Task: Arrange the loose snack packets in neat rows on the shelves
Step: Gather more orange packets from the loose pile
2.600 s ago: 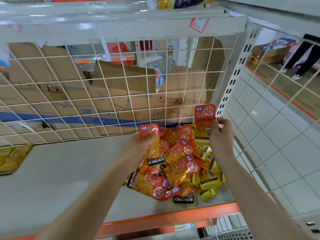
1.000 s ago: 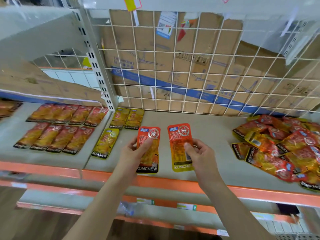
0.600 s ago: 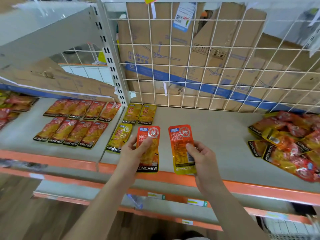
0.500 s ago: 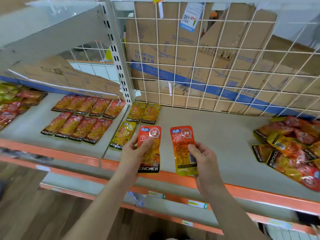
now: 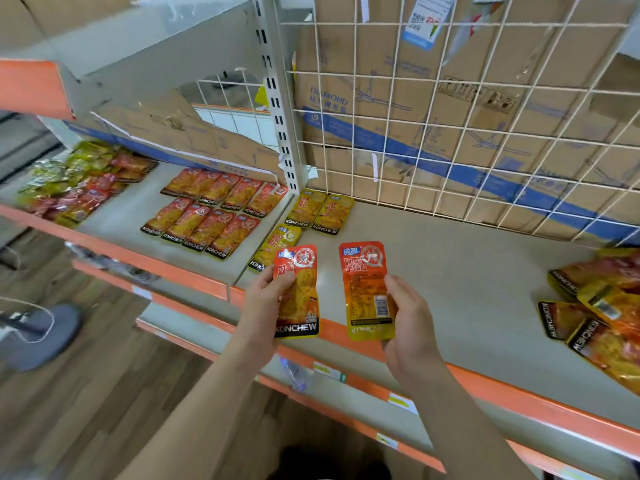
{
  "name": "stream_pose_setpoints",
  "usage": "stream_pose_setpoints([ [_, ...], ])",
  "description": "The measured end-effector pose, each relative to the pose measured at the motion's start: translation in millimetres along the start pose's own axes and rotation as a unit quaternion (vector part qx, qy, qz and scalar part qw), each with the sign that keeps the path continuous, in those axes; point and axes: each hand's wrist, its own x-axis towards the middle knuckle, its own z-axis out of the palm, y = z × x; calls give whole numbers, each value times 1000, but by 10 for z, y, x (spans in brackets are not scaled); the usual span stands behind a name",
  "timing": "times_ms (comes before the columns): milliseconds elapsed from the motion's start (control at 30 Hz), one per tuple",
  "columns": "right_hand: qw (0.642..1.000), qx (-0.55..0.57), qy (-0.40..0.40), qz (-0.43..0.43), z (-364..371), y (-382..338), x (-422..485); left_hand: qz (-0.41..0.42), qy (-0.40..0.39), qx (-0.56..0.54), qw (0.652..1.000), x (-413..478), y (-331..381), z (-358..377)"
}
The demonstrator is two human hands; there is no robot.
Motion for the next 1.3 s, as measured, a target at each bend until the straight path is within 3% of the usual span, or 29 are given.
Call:
stream_pose_setpoints([
  [367,992,118,-22,47,367,49,-40,46,-10,-29,998,133,203,-317],
  [467,979,181,-43,84,628,153,-41,39,-16,-42,998,244,330,-575],
  [667,972,189,-83,113,1369,505,-100,17,-56,-41,997,489,611,-1322],
  [967,972,219,-69,45,2267,979,-101,13,-107,-37,993,782,961,-2269],
  [1300,989,137,-1,-56,2768,1309,-172,18,-122,0,992,1006,1083,-2893],
])
